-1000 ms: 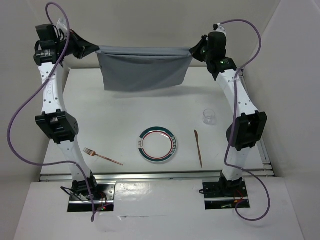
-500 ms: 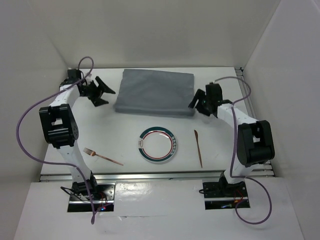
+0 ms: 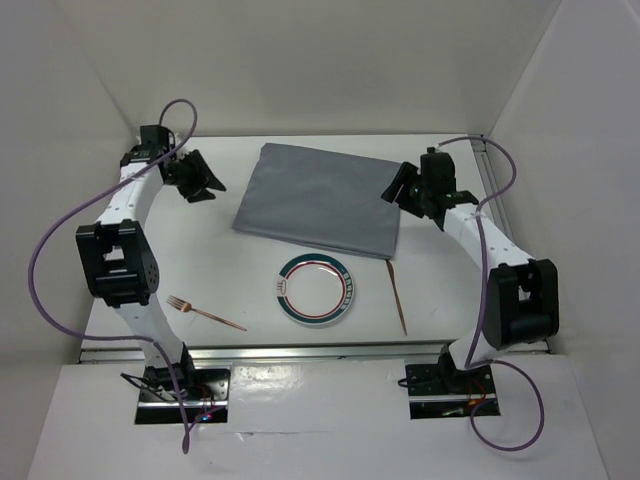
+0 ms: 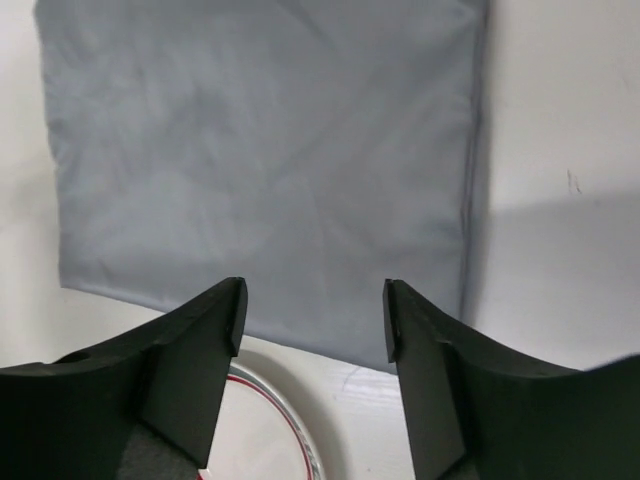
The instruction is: Set the dinner table for one person
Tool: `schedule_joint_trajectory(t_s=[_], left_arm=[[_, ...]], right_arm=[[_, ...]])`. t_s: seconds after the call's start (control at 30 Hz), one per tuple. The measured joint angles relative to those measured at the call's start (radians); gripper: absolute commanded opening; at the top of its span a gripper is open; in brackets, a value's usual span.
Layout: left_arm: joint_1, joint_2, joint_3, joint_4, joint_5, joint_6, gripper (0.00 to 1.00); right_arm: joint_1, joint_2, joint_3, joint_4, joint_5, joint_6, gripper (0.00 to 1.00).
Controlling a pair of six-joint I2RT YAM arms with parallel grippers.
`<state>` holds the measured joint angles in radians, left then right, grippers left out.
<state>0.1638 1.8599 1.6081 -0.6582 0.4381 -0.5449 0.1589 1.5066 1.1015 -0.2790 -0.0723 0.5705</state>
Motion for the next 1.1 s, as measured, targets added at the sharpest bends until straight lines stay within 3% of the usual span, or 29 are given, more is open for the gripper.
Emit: schedule_joint_trajectory(t_s=[0.1,0.23,0.37,0.53,0.67,0.7,0.73,0.77,0.83,1.1], left_arm=[[-0.051,0.051,0.033,-0.006,-0.012,0.020,0.71],[-0.112,0.189,0.074,-0.018,-0.040,0.027,0.77],[-0.156,0.311,0.126,-0.063,-0.144,0.042,0.78],[-0.181,0.333,0.138,-0.085,-0.245,0.045,0.77],[-0.180,0.333,0.136,-0.074,-0.276,0.040,0.63],[-0.180,0.333,0.126,-0.060,-0.276,0.041,0.54],[-0.180,0.333,0.116,-0.053,-0.276,0.038,0.31],[-0.179,0.333,0.106,-0.047,-0.272,0.030,0.18],[-0.176,0.332,0.086,-0.032,-0.264,0.025,0.00],[-0.166,0.226,-0.083,0.035,-0.267,-0.015,0.00]], right_arm=[[0.000,0.039,0.057,0.002,-0.023,-0.007,0.66],[0.000,0.080,0.081,-0.003,-0.046,-0.017,0.66],[0.000,0.084,0.082,-0.018,-0.053,-0.023,0.67],[0.000,0.079,0.082,-0.050,-0.055,-0.034,0.68],[0.000,0.054,0.082,-0.066,-0.055,-0.040,0.70],[0.000,0.047,0.082,-0.070,-0.055,-0.041,0.70],[0.000,0.039,0.082,-0.075,-0.054,-0.041,0.70],[0.000,0.032,0.082,-0.079,-0.052,-0.041,0.70],[0.000,0.017,0.082,-0.089,-0.047,-0.041,0.70],[0.000,-0.021,0.082,-0.130,-0.037,-0.045,0.70]])
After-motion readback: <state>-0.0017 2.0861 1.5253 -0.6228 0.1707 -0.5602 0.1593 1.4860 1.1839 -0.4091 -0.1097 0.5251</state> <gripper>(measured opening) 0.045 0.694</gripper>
